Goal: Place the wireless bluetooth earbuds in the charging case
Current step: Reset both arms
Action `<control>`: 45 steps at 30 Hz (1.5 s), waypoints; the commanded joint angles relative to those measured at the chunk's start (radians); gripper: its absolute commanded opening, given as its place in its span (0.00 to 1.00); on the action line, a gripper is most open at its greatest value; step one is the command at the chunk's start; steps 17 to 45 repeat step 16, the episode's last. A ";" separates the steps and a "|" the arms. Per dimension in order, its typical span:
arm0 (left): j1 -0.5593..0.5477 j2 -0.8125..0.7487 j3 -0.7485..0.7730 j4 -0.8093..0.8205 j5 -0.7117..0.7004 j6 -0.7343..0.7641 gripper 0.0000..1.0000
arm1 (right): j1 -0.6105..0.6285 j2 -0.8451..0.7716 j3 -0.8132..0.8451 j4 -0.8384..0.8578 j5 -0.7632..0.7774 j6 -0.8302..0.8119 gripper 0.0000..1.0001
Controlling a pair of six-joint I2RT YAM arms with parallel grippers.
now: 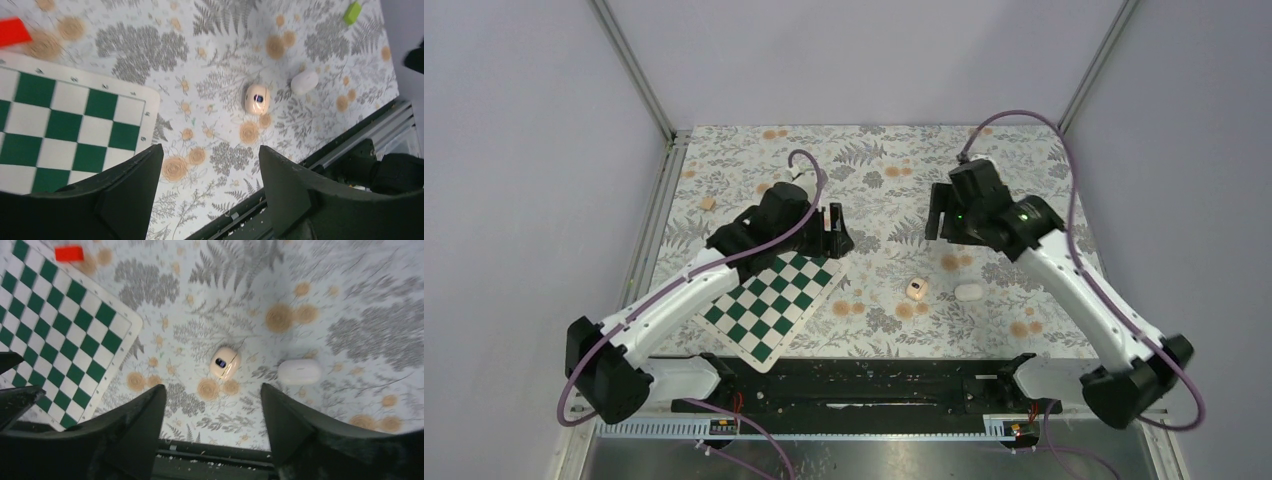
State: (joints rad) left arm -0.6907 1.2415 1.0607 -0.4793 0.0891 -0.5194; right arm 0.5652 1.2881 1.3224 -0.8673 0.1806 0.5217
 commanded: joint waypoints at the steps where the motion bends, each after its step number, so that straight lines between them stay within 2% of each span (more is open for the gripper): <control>1: 0.015 -0.074 0.098 -0.008 -0.123 0.068 0.72 | 0.007 -0.165 0.072 -0.046 0.232 -0.100 0.83; 4: 0.020 -0.069 0.138 -0.037 -0.167 0.087 0.74 | 0.007 -0.243 0.064 -0.060 0.393 -0.121 0.94; 11: 0.024 -0.057 0.220 -0.097 -0.311 0.119 0.77 | 0.007 -0.309 -0.042 -0.060 0.599 -0.109 0.95; 14: 0.025 -0.074 0.208 -0.100 -0.374 0.109 0.77 | 0.006 -0.325 -0.095 -0.050 0.601 -0.065 0.93; 16: 0.025 -0.089 0.196 -0.101 -0.401 0.095 0.81 | 0.007 -0.363 -0.131 -0.013 0.568 -0.060 0.94; 45: 0.025 -0.089 0.196 -0.101 -0.401 0.095 0.81 | 0.007 -0.363 -0.131 -0.013 0.568 -0.060 0.94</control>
